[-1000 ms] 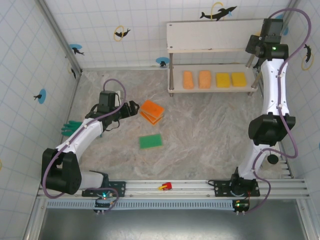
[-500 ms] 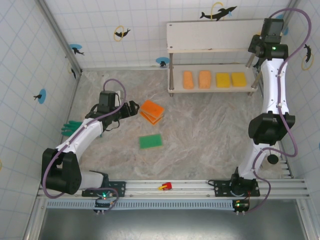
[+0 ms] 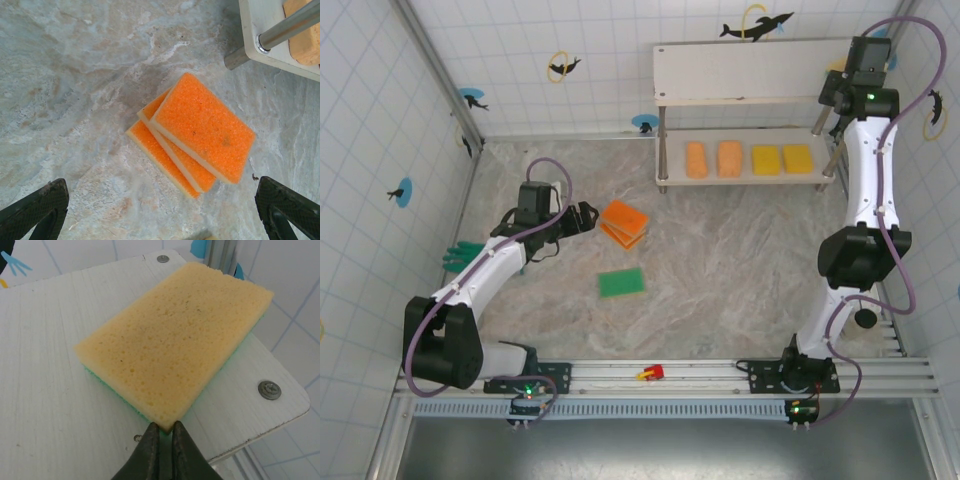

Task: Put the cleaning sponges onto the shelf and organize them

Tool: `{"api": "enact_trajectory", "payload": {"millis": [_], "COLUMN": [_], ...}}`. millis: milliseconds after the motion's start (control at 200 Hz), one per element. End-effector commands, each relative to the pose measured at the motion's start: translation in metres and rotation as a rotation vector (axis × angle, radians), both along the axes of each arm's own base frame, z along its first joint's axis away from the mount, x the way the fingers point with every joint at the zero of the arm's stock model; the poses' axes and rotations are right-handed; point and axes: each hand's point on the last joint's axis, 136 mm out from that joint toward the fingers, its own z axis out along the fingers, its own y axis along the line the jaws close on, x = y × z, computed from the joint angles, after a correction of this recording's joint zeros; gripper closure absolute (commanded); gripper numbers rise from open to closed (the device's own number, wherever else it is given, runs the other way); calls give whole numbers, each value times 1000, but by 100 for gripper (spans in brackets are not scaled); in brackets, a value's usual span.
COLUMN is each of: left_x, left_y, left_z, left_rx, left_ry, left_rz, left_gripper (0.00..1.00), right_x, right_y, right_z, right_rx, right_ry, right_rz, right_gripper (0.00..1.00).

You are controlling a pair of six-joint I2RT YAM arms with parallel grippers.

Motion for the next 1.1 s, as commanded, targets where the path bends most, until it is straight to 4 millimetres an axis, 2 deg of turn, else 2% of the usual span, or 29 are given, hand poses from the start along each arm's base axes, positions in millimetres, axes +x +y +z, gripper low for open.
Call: {"api": "enact_trajectory", "payload": {"millis": [0,110,325,561,691,911,946,971,986,1006,1091], "left_x": [-4,-3,-4,-4,-5,-5,-5,-5,-5,-5,-5], "left_y": [5,6,6,5,6,4,4,4,4,4,4], "left_z": [-5,-5,-6,-5,-6,-5,-5,-4,-4,-4,-3], "left_rx": [9,11,11,6,7,1,0,0,-1,-2,-3], "left_ry": [17,16,17,13,15,11,11,10,10,9,9], "left_rz": [21,22,23,19,18,12,12,11,12,11,13], "left_gripper": [3,3,3,3,3,3,3,3,3,3,3], "right_x": [-1,-5,-21,-42,-53,-69,-70,-70,-70,-70,-67], "right_y": [-1,0,5,15,21,27,26,25,25,24,22], "right_z": [22,28,51,66,70,65,63,61,60,58,52], "right_rx": [-6,-9,-9,15,28,54,71,87,98,114,194], "right_ry": [-60,-73,-122,-152,-160,-144,-142,-140,-139,-134,-128], "right_rz": [6,13,39,76,102,128,125,122,119,120,113], "right_gripper": [92,100,100,100,100,100,77,51,43,40,38]}}
